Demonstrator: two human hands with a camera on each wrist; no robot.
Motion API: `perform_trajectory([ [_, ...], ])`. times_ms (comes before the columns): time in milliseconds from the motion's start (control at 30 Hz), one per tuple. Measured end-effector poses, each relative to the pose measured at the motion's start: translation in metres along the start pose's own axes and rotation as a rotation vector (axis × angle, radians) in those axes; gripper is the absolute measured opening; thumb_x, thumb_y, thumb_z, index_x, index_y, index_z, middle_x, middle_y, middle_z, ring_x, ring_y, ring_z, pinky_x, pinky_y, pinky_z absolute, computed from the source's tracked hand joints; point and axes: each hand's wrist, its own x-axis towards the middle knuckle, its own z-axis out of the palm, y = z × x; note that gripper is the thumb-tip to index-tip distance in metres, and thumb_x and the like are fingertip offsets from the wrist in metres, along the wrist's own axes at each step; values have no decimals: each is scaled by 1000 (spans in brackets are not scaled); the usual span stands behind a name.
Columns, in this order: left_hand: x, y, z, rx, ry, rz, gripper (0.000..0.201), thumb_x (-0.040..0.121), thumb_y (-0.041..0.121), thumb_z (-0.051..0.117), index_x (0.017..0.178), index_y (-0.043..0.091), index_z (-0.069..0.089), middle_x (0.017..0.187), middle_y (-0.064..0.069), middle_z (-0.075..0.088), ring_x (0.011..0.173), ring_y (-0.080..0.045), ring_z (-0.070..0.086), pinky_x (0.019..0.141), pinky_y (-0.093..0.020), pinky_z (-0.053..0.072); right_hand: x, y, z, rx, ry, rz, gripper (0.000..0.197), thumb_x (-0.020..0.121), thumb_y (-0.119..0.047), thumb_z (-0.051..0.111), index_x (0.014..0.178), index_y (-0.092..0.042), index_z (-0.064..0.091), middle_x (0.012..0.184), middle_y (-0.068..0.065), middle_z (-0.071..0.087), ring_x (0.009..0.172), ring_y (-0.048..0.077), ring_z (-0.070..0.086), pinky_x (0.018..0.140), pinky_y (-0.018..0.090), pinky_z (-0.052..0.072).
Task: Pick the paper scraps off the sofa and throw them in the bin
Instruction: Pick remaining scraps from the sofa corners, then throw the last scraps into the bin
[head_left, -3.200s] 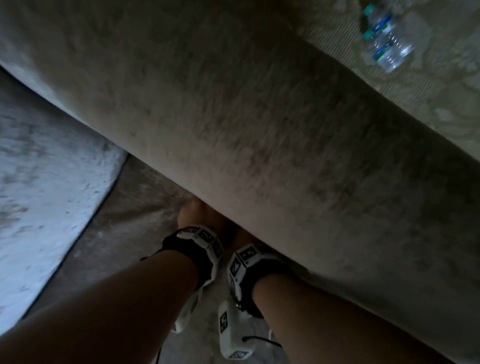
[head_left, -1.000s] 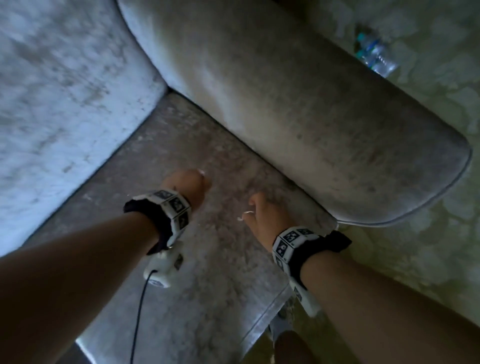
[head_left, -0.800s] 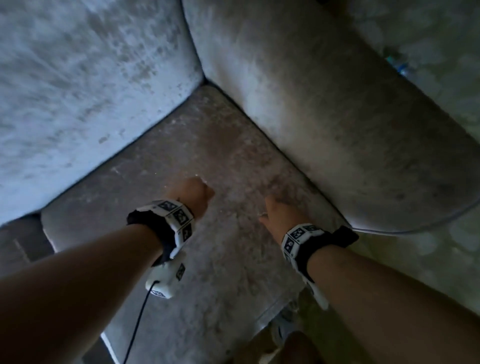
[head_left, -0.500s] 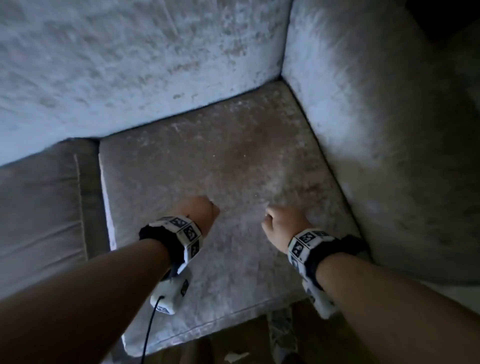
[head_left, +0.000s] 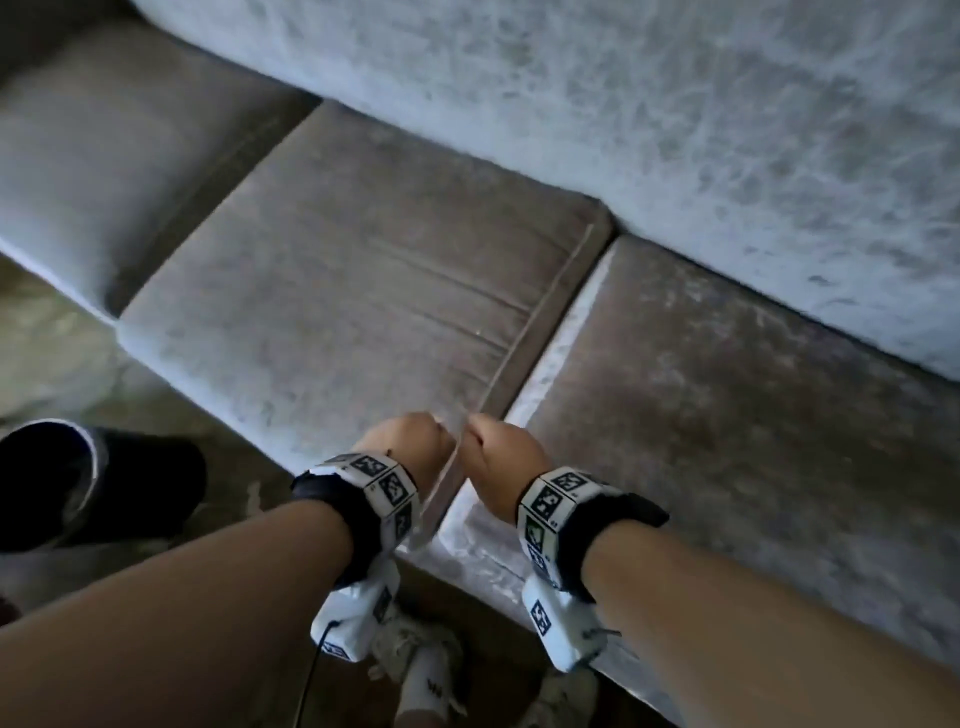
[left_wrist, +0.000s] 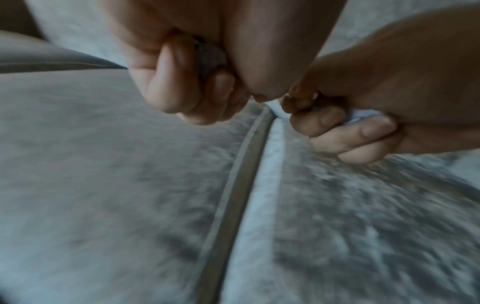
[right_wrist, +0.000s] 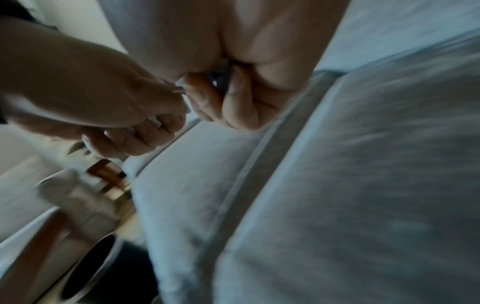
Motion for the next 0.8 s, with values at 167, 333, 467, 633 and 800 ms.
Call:
perform_trajectory([
  [167, -24, -154, 6, 49, 3, -93, 26, 96, 14, 45, 116, 8, 60, 117, -11, 62, 108, -29, 61, 85, -35, 49, 44, -99, 92, -69, -156, -153, 28, 96, -21, 40, 70, -13, 37, 62, 6, 40, 68, 32, 46, 60, 37, 31],
  [333, -53, -292, 33, -215, 59, -393, 34, 97, 25, 38, 110, 9, 65, 108, -10, 66, 102, -30, 63, 84, -39, 52, 72, -187, 184, -149, -271, -272, 34, 98, -27, 38, 65, -17, 35, 60, 0, 43, 64, 27, 45, 61, 35, 37],
  [467, -73, -375, 35, -427, 95, -520, 34, 99, 26, 36, 109, 7, 63, 111, -13, 66, 105, -31, 61, 81, -36, 46, 91, -255, 241, -210, -359, -326, 28, 97, -28, 37, 73, -13, 40, 57, 0, 41, 58, 24, 41, 54, 34, 34],
  [633, -83, -450, 18, -543, 200, -587, 34, 99, 27, 36, 108, 7, 63, 109, -13, 66, 103, -33, 62, 79, -35, 47, 113, -331, 289, -259, -404, -377, 30, 99, -27, 37, 76, -9, 43, 56, -3, 38, 54, 16, 35, 52, 30, 30],
  [800, -74, -498, 26, -755, 246, -683, 34, 97, 30, 38, 103, 9, 64, 103, -13, 67, 98, -33, 64, 76, -33, 48, 136, -372, 335, -373, -434, -430, 35, 99, -25, 36, 65, -18, 37, 56, -4, 41, 52, 13, 37, 54, 30, 29],
])
